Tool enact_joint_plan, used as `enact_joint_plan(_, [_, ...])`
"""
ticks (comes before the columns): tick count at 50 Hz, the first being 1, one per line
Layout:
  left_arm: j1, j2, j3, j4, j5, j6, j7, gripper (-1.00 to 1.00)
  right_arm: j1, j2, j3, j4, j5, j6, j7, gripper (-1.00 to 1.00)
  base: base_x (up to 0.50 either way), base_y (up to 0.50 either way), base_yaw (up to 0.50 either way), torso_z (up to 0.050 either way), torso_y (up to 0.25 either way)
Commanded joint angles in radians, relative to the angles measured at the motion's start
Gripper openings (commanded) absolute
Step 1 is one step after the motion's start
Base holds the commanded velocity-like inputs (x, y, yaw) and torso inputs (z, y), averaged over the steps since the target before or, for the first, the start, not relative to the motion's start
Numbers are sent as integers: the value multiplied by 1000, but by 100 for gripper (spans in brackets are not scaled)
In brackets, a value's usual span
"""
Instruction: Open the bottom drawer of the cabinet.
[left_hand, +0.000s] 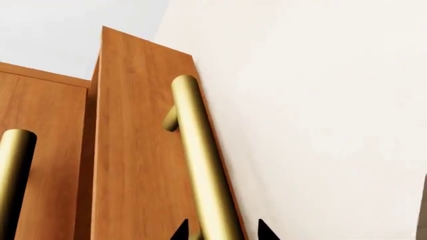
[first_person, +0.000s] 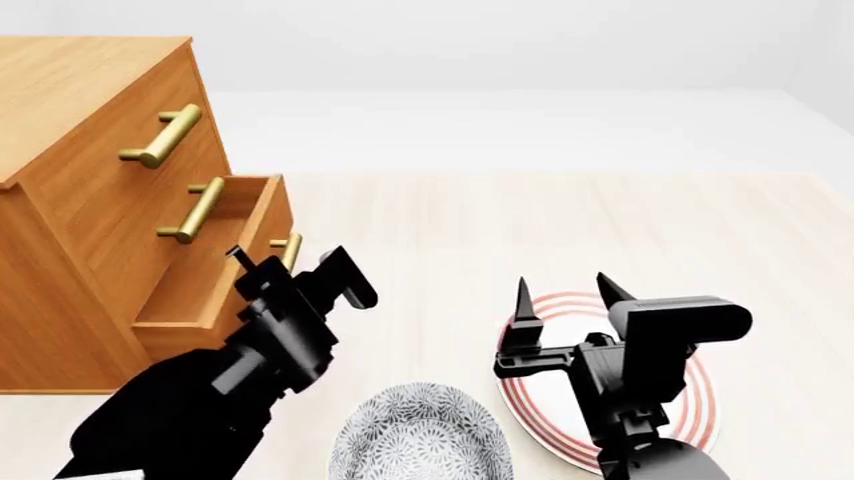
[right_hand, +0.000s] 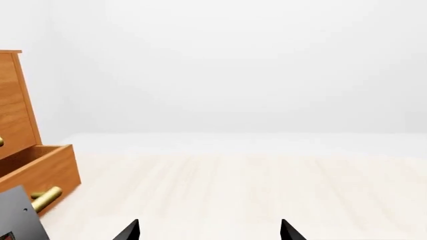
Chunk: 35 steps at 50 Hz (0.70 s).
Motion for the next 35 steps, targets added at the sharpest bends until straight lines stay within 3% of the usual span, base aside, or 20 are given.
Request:
enact_joint_plan(1, [-38, 25, 53, 128, -13, 4, -38, -100, -5, 5, 3, -2, 6, -6, 2, 100, 15, 0, -5, 0, 0])
enact_joint_plan(21, [-39, 25, 62, 157, -16, 4, -45, -100, -8, 12, -1, 0, 12, -13, 10, 100, 6, 0, -4, -1, 0])
enact_joint_plan(22, [-40, 25, 63, 158, -18, -1, -41, 100, -8, 12, -2, 0, 13, -13, 10, 100, 0, 0, 0, 0, 0])
enact_joint_plan(35, [-47, 25, 65, 176, -23, -14, -39, 100, -5, 16, -7, -1, 17, -15, 15, 100, 0, 0, 0, 0, 0])
